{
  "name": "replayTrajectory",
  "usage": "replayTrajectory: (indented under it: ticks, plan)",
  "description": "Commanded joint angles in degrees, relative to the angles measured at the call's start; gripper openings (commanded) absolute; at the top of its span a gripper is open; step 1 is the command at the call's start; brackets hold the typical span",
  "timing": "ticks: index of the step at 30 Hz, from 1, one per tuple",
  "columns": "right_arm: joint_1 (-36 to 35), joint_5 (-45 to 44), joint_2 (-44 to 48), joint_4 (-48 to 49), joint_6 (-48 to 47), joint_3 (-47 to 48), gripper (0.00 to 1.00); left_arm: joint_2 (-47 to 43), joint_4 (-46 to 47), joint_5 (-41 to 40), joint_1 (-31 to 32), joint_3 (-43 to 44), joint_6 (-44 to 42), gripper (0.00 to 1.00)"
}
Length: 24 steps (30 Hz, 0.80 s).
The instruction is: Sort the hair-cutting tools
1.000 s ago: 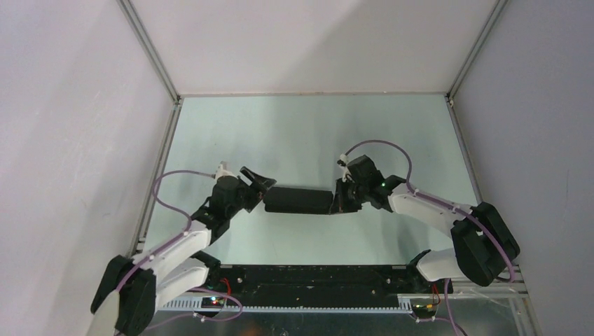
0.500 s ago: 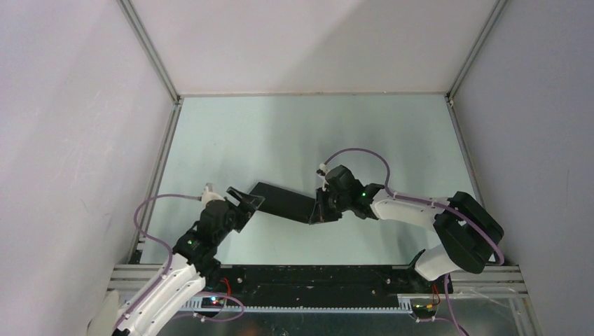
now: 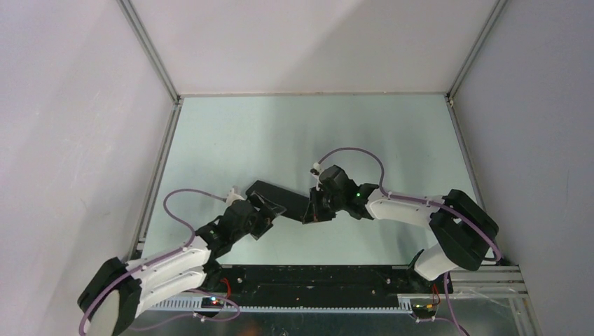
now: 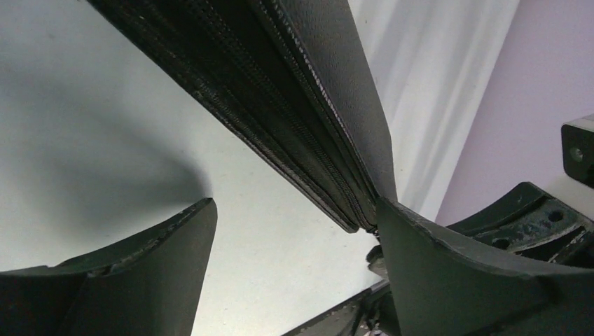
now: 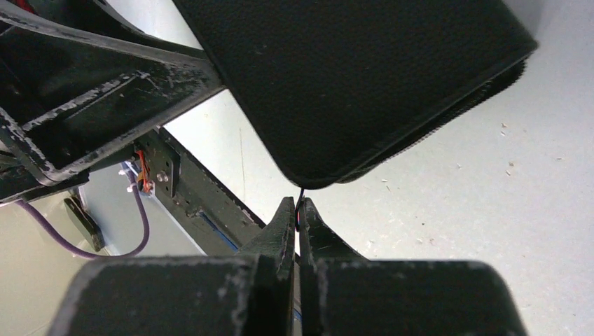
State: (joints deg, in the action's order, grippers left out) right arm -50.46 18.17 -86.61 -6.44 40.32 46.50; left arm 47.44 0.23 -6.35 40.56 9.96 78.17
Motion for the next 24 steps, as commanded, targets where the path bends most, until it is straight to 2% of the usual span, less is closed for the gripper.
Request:
replayTrajectory:
  ticks: [1, 5, 8, 17, 21, 24]
  plan:
    - [-1.62, 0.09, -0.25, 5.13, 0.90, 3.59, 0.00, 4.54, 9.79, -2.19, 2.95, 3.43, 4.31, 0.85]
    - [-2.43, 0.02, -0.57, 5.26, 0.97, 3.84, 0.00, 8.64, 13.14, -3.03, 4.98, 3.96, 6.72, 0.78]
    - [-2.74, 0.06, -0.93, 5.36, 1.04, 3.94, 0.00, 8.74, 14.64, -4.38, 6.30, 3.73, 8.62, 0.76]
    - [-3.11, 0.11, -0.64, 4.99, 0.74, 3.92, 0.00, 5.03, 13.69, -8.57, 7.23, 2.23, 11.59, 0.83]
    - [-3.16, -0.01, -0.02, 4.42, 0.32, 3.95, 0.00, 6.98, 15.26, -7.57, 7.25, 2.21, 11.86, 0.73]
    - [-3.24, -0.50, 0.87, 2.67, -0.82, 3.90, 0.00, 8.02, 15.91, -7.03, 7.20, 2.00, 12.23, 0.59]
